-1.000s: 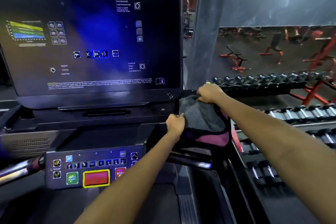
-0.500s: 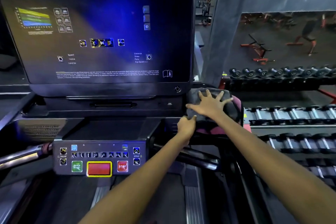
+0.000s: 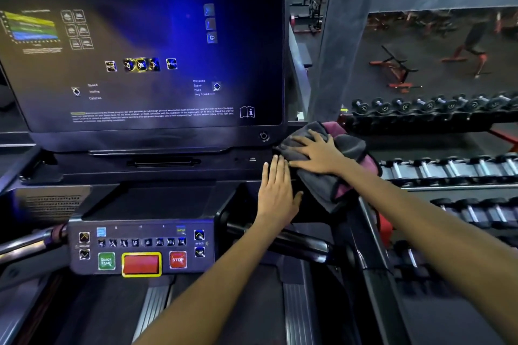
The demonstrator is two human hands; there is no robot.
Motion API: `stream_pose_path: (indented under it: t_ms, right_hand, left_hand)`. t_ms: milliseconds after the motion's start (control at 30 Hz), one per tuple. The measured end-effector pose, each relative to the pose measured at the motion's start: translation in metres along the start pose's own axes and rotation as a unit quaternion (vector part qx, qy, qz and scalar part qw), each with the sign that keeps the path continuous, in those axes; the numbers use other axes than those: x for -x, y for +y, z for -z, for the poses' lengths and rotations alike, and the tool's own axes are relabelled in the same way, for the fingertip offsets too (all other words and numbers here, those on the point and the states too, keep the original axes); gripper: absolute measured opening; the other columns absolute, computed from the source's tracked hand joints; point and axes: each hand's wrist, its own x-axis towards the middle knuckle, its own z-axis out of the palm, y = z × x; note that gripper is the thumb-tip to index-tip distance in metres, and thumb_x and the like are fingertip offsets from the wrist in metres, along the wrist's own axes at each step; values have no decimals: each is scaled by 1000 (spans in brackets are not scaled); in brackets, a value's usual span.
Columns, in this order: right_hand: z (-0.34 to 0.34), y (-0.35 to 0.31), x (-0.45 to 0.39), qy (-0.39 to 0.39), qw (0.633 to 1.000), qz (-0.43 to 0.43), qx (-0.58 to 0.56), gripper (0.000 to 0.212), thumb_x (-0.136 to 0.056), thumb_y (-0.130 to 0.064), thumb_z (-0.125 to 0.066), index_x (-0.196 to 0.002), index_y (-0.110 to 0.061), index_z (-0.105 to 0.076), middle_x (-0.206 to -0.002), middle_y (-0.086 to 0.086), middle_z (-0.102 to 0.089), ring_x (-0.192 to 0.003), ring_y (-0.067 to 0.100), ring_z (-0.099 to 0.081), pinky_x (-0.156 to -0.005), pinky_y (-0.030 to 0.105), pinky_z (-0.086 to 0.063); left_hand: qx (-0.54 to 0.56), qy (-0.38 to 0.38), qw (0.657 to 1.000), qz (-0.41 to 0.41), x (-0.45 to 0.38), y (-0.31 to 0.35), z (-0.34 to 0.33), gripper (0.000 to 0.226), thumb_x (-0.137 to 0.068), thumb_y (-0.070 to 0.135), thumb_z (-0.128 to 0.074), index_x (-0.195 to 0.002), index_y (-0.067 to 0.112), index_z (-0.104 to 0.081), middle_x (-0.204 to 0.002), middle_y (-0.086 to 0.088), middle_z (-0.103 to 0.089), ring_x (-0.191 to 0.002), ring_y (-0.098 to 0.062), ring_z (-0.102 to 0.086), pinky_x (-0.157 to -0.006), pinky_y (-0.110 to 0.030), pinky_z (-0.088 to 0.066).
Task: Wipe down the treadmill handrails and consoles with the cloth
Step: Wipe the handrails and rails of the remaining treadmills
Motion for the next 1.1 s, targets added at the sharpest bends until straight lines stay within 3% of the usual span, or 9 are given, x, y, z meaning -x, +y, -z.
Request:
stream_pose_path:
  t_ms: [67,167,233,367,533,700,800,1000,1100]
  right_hand:
    - [-10,4,14,31,999,28,10,60,-90,-66,-26,-144,-40,-28,-156,-9,-19,-144,30,-7,-111,61,-9]
    - [-17,4,17,54,997,43,28,93,-68,-81,4,-142,-39,-33,-153,-8,-24,-141,31,-15,-109,60,-15]
    - [-13,0,5,61,998,19,17,78,-77,-76,-6,-142,-42,-33,-152,-8,-25,-140,31,-15,-108,62,-16]
    - [2,-7,-33,39,997,-48,-38,45,-97,-49,-32,-142,-44,-30,-154,-8,-18,-142,33,-6,-107,67,-8]
    - [3,-14,-40,46,997,-42,-34,46,-96,-39,-38,-142,-38,-33,-153,-6,-21,-141,33,-10,-108,67,-8]
    - [-17,-1,12,71,996,58,6,51,-94,-47,-45,-142,-39,-33,-153,-7,-24,-142,23,-13,-113,54,-9]
    - [-25,15,27,66,992,106,-6,54,-88,-57,-41,-140,-42,-35,-153,-10,-26,-142,23,-13,-112,54,-8]
    - [-4,18,-23,65,992,-65,-82,52,-92,-56,-40,-141,-39,-35,-152,-10,-25,-142,24,-10,-111,59,-8]
    - [0,-5,-37,66,996,-46,-34,45,-94,-48,-40,-139,-40,-38,-150,-5,-26,-138,29,-15,-108,63,-12]
  left_hand:
    - [-28,-1,1000,1,2,3,1,84,-77,51,-63,-138,-4,-42,-145,-20,-40,-138,-30,-33,-115,-43,-17]
    - [-38,5,999,-1,2,4,-4,89,-74,50,-66,-138,-6,-40,-144,-22,-41,-137,-32,-35,-114,-44,-22]
    - [-28,-1,1000,9,2,4,-4,90,-70,50,-69,-136,-7,-43,-141,-22,-45,-135,-31,-39,-113,-44,-27]
    - [14,-4,1000,1,2,3,-4,83,-81,42,-61,-141,-8,-32,-148,-21,-34,-141,-32,-27,-116,-43,-13]
    - [57,-2,998,10,3,3,3,86,-82,36,-61,-145,-8,-21,-152,-22,-25,-142,-30,-23,-117,-42,-16]
    - [61,7,998,20,5,5,5,95,-76,38,-67,-144,-9,-20,-152,-24,-21,-142,-31,-24,-116,-42,-23]
    - [60,0,998,11,5,4,7,94,-82,37,-61,-146,-9,-10,-155,-25,-9,-145,-31,-12,-118,-41,-14]
    - [56,-48,997,-5,6,4,7,89,-90,36,-51,-147,-4,3,-157,-20,5,-146,-28,3,-119,-39,0]
    - [42,-61,997,-5,5,4,7,89,-90,37,-49,-147,-4,6,-157,-19,7,-146,-28,6,-120,-40,3]
